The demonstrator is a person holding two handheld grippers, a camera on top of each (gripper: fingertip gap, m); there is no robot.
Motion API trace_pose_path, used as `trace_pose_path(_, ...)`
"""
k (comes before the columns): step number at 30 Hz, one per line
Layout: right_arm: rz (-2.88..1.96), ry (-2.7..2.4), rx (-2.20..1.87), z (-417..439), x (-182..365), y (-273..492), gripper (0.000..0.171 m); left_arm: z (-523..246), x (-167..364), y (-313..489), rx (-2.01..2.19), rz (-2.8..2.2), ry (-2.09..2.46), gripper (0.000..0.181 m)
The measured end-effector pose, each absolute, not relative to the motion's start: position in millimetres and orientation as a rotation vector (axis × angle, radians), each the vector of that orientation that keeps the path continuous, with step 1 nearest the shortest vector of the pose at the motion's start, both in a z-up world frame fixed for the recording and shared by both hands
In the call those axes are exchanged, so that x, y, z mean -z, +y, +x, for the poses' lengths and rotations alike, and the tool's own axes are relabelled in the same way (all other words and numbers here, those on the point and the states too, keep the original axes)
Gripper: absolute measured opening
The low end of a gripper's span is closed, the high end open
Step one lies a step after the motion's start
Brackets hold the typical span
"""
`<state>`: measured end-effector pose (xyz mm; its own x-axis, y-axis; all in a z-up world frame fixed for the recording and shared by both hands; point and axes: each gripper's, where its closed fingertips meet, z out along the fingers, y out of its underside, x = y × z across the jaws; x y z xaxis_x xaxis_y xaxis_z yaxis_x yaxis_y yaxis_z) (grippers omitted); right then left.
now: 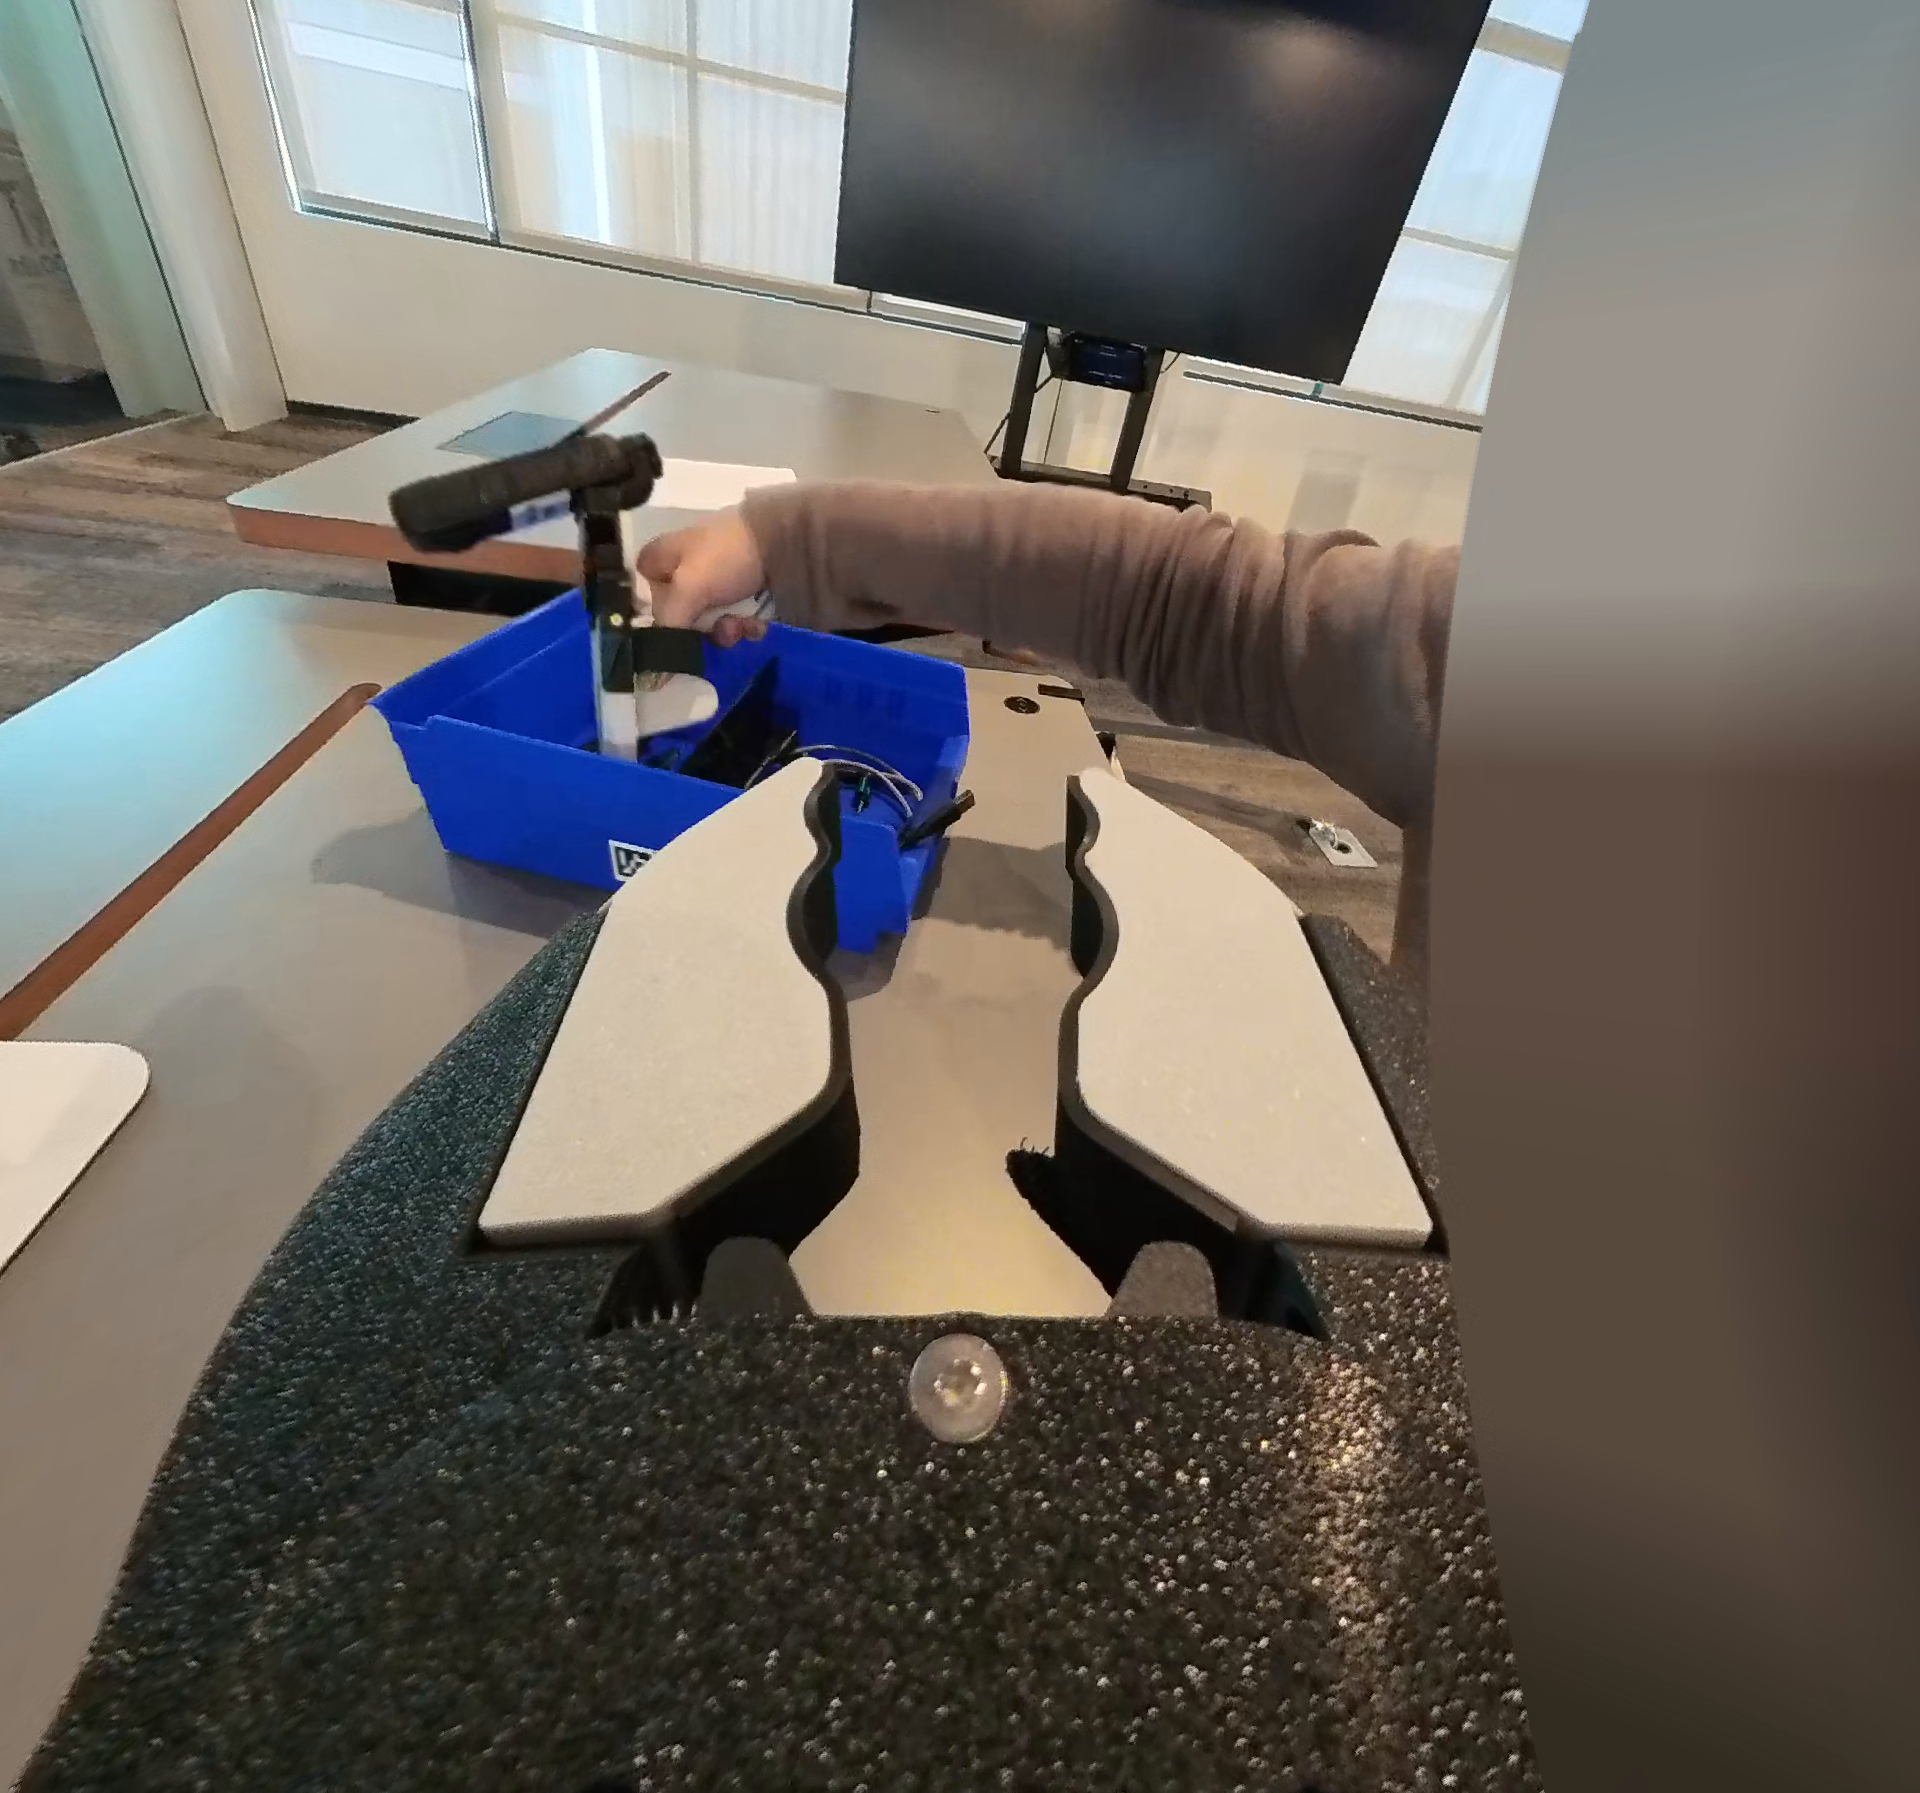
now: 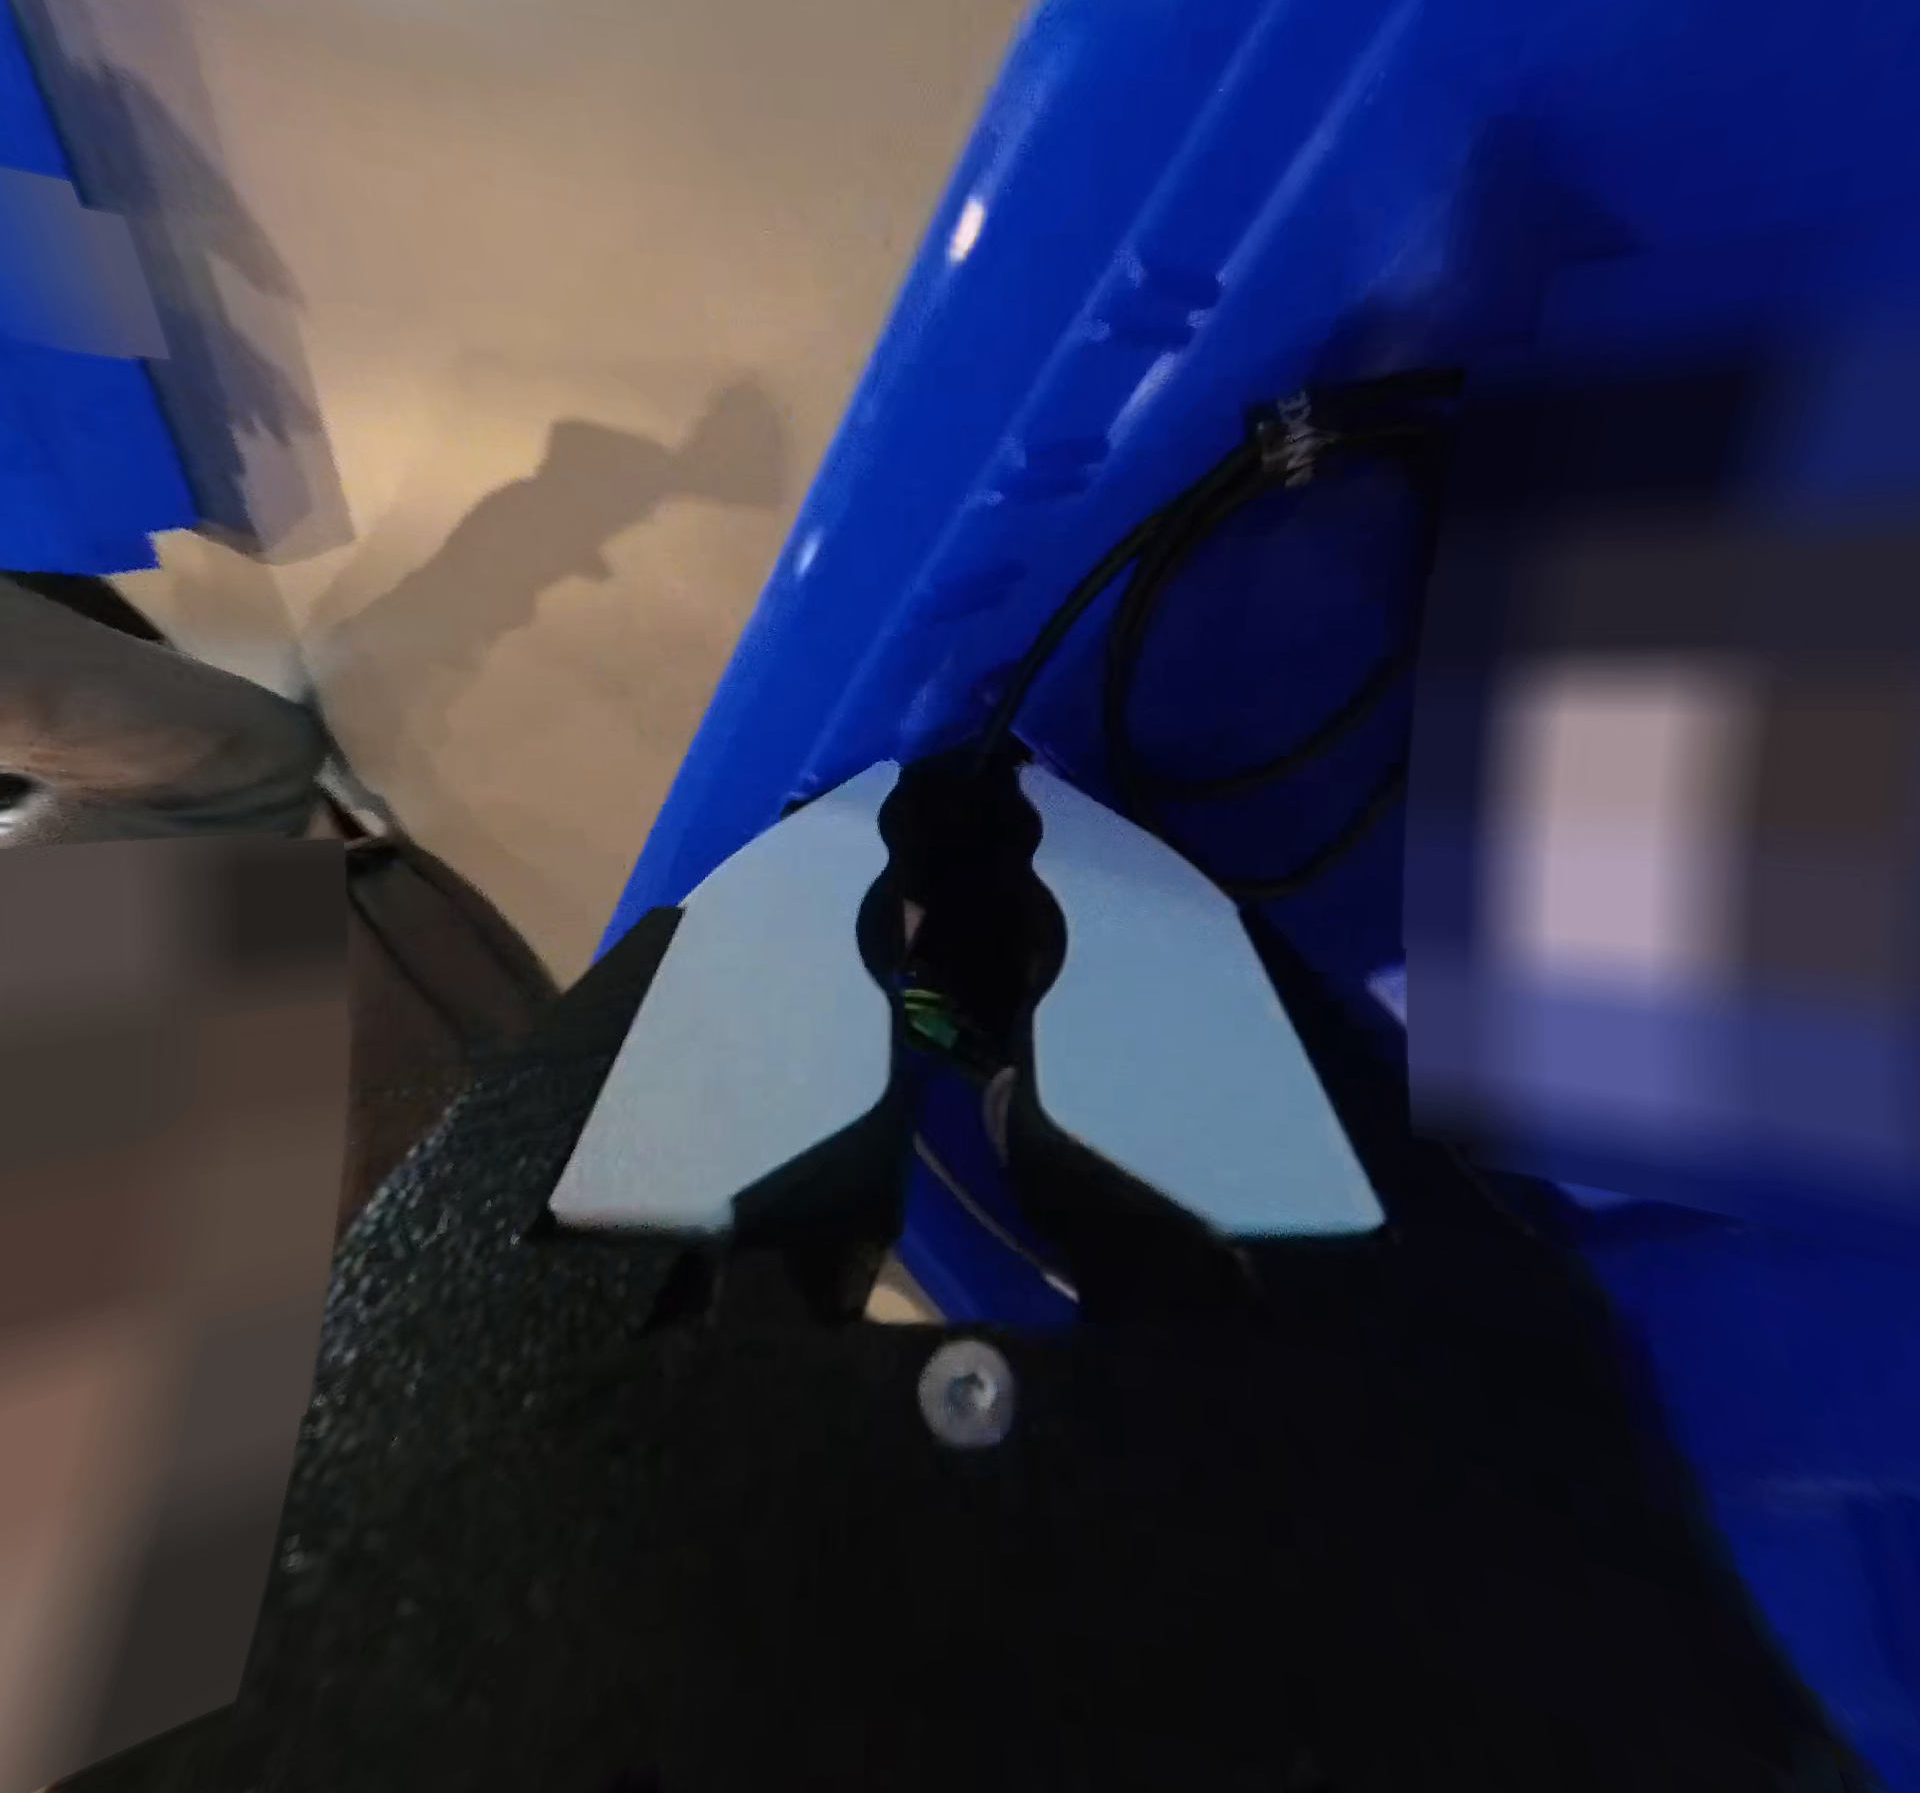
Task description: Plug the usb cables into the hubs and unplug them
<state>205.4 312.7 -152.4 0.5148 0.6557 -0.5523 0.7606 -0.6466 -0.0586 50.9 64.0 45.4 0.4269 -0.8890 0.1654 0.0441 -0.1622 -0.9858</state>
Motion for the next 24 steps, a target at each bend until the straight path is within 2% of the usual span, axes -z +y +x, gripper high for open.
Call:
trace_pose_path(1, 2.588, 1.281, 0.775, 206.9, 149.4, 317.5, 0.016, 50.3, -45.6, 64.2, 0.992, -1.502, 0.782, 0.041)
trace_pose_path(4, 2.640, 1.540, 0.627, 212.9, 140.7, 333.5, 0.015, 49.5, -45.9, 64.6, 0.995, -1.500, 0.777, 0.041)
trace_pose_path(6, 2.666, 1.756, 0.509, 214.9, 136.3, 345.9, 0.000, 50.1, -45.7, 64.5, 0.997, -1.501, 0.778, 0.041)
trace_pose_path(9, 2.555, 2.127, 0.189, 226.3, 144.4, 356.8, 0.000, 51.7, -44.9, 64.5, 0.995, -1.505, 0.784, 0.041)
trace_pose_path(13, 2.429, 2.257, -0.098, 242.5, 163.3, 353.8, 0.000, 53.4, -44.6, 63.7, 0.996, -1.505, 0.791, 0.041)
trace_pose_path(17, 2.599, 2.215, 0.143, 238.8, 140.3, 341.6, 0.004, 52.4, -44.9, 63.5, 0.997, -1.505, 0.789, 0.040)
trace_pose_path(21, 2.625, 2.026, 0.624, 244.2, 107.8, 283.6, 0.024, 50.3, -47.1, 63.0, 0.995, -1.494, 0.780, 0.040)
trace_pose_path(23, 2.542, 1.774, 0.724, 259.7, 106.2, 236.1, 0.042, 49.5, -46.8, 64.0, 0.993, -1.496, 0.775, 0.040)
trace_pose_path(24, 2.502, 1.696, 0.692, 269.9, 110.4, 217.0, 0.044, 49.4, -46.4, 64.5, 0.992, -1.498, 0.773, 0.040)
